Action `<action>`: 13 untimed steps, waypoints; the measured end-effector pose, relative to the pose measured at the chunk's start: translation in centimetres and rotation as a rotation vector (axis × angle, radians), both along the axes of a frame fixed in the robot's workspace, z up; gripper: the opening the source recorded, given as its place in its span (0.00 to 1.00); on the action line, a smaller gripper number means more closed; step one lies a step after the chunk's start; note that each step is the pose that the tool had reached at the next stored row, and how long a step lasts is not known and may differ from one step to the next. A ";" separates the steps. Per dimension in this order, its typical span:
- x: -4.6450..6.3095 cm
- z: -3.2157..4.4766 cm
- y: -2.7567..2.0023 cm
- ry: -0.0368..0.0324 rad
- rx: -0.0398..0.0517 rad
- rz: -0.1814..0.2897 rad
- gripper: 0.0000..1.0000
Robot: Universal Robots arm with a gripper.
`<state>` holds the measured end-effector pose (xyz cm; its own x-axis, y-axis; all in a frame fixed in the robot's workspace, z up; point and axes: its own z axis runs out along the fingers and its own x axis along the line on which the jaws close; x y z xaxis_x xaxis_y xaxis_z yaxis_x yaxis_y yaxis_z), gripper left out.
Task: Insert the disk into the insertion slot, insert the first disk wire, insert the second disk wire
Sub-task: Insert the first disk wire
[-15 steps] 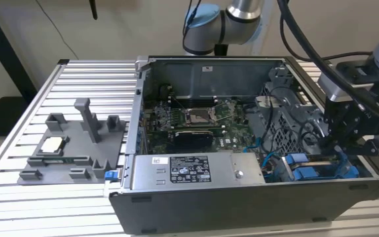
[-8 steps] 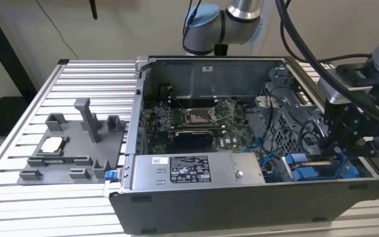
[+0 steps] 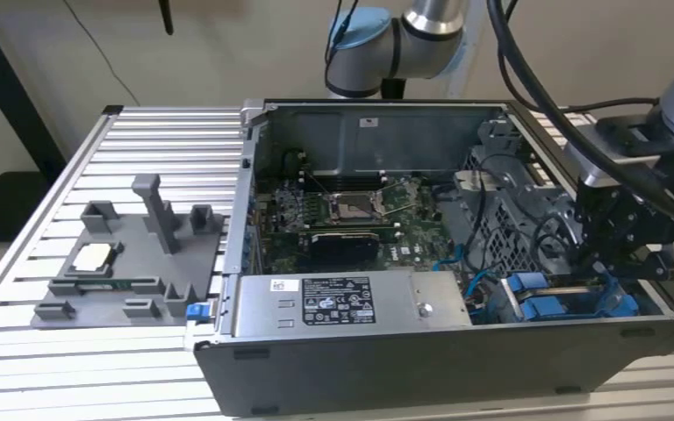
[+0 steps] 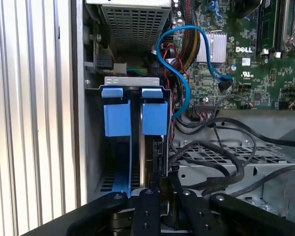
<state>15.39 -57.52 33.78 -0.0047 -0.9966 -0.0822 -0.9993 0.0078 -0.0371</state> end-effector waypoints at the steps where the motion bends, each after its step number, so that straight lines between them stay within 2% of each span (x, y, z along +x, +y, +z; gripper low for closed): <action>1: 0.0 -0.02 0.00 0.0000 -0.0001 0.000 0.19; 6: 0.1 -0.20 0.00 0.0000 0.0000 0.000 0.19; 13: 0.2 -0.92 0.01 0.0001 0.0004 -0.001 0.21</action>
<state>15.55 -57.52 32.85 -0.0054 -0.9966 -0.0826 -0.9993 0.0085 -0.0371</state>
